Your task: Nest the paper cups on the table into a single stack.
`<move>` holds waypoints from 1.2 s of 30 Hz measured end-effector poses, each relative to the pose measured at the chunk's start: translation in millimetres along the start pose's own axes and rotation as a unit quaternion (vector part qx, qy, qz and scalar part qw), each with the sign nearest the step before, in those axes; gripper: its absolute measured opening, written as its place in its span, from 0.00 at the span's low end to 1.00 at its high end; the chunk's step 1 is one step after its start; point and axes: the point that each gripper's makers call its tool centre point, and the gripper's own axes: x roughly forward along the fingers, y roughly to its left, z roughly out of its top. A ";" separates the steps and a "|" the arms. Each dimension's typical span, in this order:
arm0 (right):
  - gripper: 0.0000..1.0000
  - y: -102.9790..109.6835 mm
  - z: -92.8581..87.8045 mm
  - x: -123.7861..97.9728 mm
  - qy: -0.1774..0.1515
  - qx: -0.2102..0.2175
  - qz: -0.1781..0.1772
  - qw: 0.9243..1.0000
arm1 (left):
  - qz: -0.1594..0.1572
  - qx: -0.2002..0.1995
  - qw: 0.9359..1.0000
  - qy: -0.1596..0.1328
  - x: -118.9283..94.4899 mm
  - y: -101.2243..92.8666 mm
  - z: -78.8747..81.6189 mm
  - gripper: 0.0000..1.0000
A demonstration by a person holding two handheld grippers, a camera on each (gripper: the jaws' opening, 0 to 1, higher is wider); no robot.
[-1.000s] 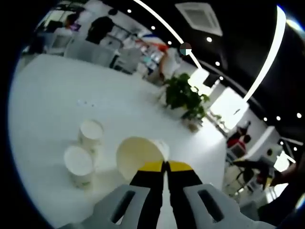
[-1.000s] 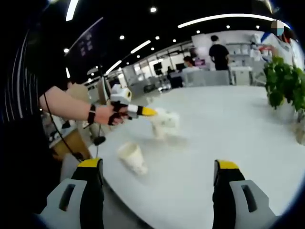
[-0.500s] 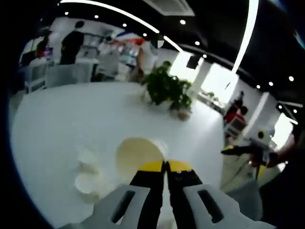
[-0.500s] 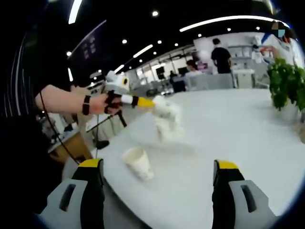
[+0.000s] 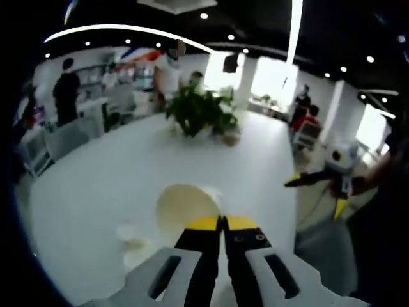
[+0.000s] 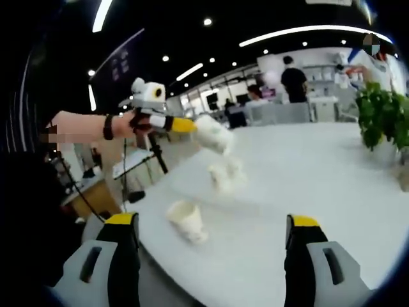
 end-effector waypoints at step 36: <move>0.92 -2.9 -4.3 -1.3 -0.002 0.010 -0.008 1.000 | -0.014 0.225 0.955 0.193 -42.3 -29.7 19.1 0.00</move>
